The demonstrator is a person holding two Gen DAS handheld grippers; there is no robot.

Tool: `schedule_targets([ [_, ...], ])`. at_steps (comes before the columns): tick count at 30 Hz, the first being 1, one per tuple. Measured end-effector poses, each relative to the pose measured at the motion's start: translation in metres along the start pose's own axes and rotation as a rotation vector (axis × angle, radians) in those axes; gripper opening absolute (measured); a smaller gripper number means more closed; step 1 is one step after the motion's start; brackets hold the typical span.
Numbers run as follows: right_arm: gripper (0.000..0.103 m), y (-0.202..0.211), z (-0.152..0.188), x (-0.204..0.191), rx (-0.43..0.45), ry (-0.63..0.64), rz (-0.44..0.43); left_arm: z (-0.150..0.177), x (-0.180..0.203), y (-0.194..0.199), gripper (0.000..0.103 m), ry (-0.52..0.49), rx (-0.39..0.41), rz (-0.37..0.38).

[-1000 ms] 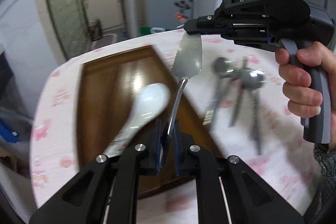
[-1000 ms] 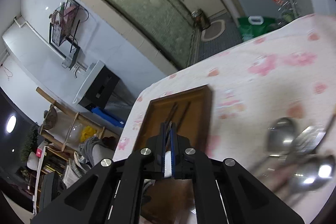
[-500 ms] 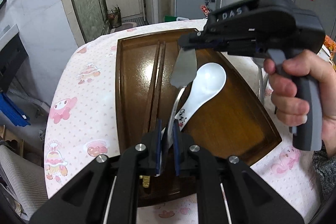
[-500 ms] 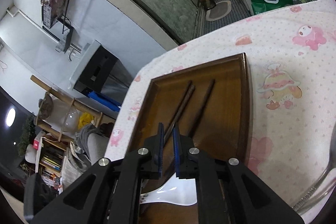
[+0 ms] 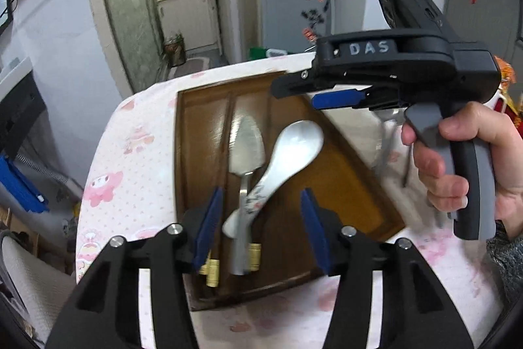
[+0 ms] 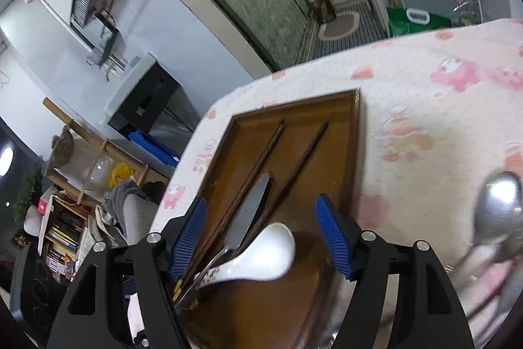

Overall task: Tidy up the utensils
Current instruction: 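Place the knife into the tray and open the left tool, then grasp a steel spoon by its handle with the left tool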

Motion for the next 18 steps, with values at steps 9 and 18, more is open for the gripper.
schedule_targets([
  [9, 0.073, 0.108, 0.002, 0.056, 0.089, 0.052, 0.114, 0.002, 0.080, 0.004, 0.066, -0.039, 0.021, 0.184],
  [18, 0.060, 0.163, 0.021, 0.125, 0.067, 0.033, 0.198, 0.009, 0.156, -0.008, 0.066, -0.106, 0.003, 0.305],
])
Point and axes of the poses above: each gripper's, at about its wrist camera, not at the fingertips, and y roughly against the way its jaws point, x to its right, z to its underside, the point moved 8 cm from there along -y, roughly the way its jaws point, and after that the axes turned 7 degrees about x, right-handed, at the moved point
